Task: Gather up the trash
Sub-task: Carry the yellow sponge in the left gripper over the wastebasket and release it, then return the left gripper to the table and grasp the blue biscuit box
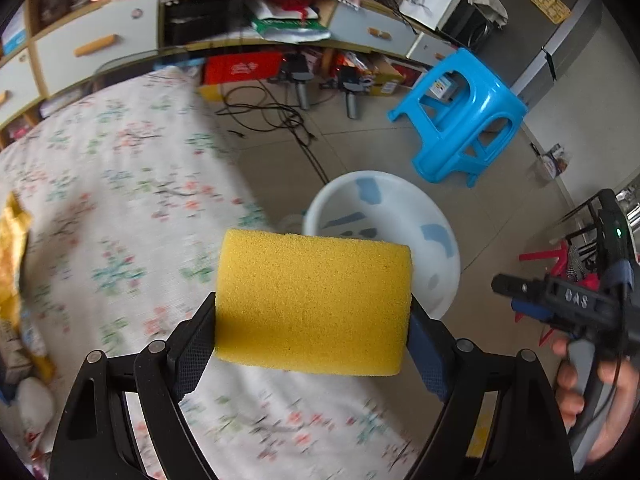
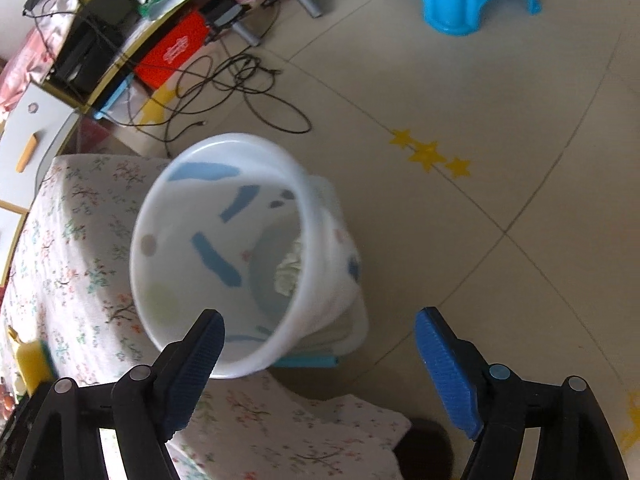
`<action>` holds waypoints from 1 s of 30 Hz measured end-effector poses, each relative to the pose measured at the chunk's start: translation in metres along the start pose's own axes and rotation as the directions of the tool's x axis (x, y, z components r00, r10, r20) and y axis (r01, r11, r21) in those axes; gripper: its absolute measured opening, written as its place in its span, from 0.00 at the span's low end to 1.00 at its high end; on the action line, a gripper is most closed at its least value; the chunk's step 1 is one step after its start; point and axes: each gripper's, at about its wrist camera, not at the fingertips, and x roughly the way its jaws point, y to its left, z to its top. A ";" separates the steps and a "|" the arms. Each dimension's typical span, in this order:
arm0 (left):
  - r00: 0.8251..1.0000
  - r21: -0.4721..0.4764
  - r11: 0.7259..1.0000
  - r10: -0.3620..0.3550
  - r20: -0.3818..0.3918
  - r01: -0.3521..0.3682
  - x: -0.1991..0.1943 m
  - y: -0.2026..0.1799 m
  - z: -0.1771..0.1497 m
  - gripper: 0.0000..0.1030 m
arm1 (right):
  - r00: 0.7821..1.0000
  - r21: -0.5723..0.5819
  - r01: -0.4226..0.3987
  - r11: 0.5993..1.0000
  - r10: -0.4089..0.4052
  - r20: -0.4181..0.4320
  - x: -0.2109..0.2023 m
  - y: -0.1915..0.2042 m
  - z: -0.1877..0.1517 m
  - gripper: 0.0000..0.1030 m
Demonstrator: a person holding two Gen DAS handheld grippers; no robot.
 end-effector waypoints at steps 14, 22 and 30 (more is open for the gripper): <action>0.996 0.010 0.999 -0.041 0.076 0.040 0.024 -0.024 0.020 1.00 | 0.999 0.015 0.005 1.000 -0.005 0.042 -0.011 -0.009 0.004 0.81; 0.992 -0.014 0.999 0.044 0.118 -0.042 -0.019 0.014 0.007 1.00 | 0.997 -0.037 0.027 0.999 -0.025 0.076 -0.019 0.006 0.003 0.81; 0.980 -0.048 0.993 0.118 0.163 -0.111 -0.079 0.074 -0.015 1.00 | 0.996 -0.128 0.028 0.991 -0.017 0.089 -0.023 0.043 -0.010 0.81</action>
